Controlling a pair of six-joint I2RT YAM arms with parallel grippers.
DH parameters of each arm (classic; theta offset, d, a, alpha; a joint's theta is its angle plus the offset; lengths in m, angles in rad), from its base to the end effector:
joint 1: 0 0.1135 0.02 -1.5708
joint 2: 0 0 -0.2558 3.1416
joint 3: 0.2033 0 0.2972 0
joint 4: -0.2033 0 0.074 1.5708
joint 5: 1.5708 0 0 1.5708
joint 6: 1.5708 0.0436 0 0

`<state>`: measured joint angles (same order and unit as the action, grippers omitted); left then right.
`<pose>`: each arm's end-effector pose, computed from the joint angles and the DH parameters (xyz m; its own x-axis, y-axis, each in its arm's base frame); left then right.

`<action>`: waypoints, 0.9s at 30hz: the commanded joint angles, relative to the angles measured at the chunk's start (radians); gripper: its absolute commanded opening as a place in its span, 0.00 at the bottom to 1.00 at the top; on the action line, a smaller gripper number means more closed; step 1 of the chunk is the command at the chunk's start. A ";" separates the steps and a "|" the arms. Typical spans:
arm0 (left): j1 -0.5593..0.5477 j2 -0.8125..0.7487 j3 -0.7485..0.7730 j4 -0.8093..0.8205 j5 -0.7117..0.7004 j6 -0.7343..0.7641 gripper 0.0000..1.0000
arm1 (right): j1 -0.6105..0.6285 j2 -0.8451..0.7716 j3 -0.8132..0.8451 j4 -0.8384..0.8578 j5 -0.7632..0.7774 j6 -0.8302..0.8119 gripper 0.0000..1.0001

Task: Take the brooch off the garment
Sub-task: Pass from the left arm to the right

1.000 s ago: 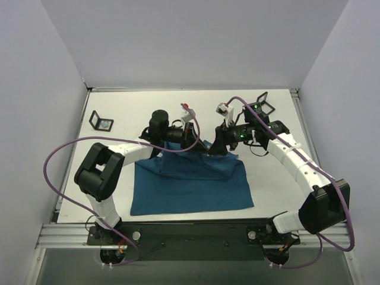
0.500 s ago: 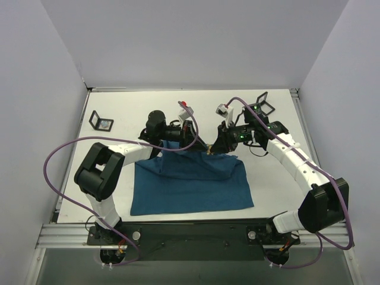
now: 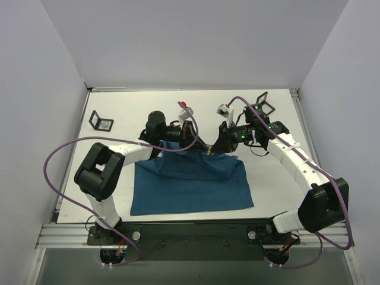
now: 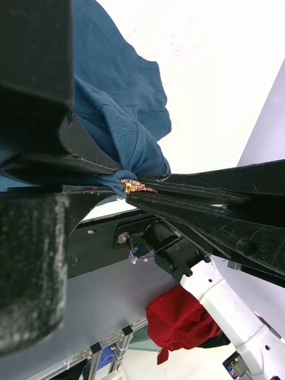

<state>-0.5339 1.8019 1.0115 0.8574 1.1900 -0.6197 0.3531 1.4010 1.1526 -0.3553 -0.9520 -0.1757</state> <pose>0.3375 -0.2466 0.2039 -0.5260 0.0602 -0.8483 0.8365 -0.1431 -0.5289 0.3212 0.1562 0.2959 -0.3794 -0.2479 -0.8914 -0.9101 0.2733 0.3114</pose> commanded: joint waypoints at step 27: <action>-0.029 -0.007 -0.001 0.019 -0.013 0.037 0.38 | -0.032 0.049 0.027 -0.016 -0.005 0.007 0.00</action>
<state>-0.5430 1.8126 1.0046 0.8951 1.1740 -0.6353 0.3099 1.4387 1.1530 -0.3691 -0.9947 -0.1390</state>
